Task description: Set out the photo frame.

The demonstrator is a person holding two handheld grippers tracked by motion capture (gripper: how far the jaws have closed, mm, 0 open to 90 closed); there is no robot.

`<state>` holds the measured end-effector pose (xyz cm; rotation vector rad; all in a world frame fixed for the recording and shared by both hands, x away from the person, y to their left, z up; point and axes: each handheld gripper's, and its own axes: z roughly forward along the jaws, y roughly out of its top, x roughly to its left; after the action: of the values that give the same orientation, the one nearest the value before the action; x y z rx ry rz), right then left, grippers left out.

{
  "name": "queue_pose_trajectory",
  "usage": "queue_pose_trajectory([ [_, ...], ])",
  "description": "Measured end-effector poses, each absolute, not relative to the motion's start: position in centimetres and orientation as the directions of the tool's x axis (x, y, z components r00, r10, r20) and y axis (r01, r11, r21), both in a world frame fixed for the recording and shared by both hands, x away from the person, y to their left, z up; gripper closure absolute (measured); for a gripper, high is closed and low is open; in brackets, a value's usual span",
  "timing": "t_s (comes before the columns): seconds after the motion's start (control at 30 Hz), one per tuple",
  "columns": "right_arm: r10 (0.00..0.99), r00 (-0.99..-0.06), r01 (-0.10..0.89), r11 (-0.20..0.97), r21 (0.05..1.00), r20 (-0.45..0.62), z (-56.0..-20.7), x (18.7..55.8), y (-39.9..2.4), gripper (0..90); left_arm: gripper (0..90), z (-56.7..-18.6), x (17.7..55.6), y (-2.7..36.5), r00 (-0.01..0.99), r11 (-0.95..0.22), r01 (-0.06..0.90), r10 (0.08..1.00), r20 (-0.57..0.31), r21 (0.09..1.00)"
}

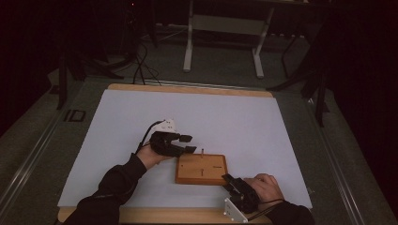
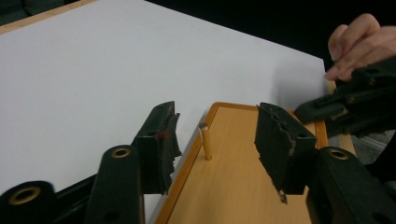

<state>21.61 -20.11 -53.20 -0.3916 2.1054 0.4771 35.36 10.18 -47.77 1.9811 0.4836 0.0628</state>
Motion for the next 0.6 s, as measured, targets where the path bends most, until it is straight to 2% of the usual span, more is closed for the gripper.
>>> queue_pose_trajectory([
  [0.1,-0.084,-0.561,-0.443,0.871,0.213,-0.824,-52.7,22.0,-20.2,66.4,30.4,-47.6,35.0,10.9,0.925,-0.357,0.304,0.334,-0.183,0.883],
  [0.23,-0.099,-0.567,-0.451,0.868,0.208,-0.818,-52.0,22.3,-20.2,67.5,18.4,-47.3,34.6,12.0,0.914,-0.334,0.304,0.365,-0.175,0.892],
  [0.43,-0.123,-0.605,-0.457,0.863,0.217,-0.787,-50.7,23.3,-20.3,68.0,12.0,-47.0,33.3,13.1,0.896,-0.323,0.212,0.442,-0.051,0.922],
  [0.47,-0.126,-0.607,-0.457,0.863,0.216,-0.785,-50.6,23.4,-20.3,68.2,8.8,-47.0,33.1,13.2,0.894,-0.330,0.212,0.445,-0.046,0.920],
  [0.6,-0.132,-0.633,-0.455,0.860,0.229,-0.763,-49.9,24.1,-20.4,68.4,6.1,-47.1,32.5,14.0,0.875,-0.309,0.227,0.481,-0.054,0.923],
])
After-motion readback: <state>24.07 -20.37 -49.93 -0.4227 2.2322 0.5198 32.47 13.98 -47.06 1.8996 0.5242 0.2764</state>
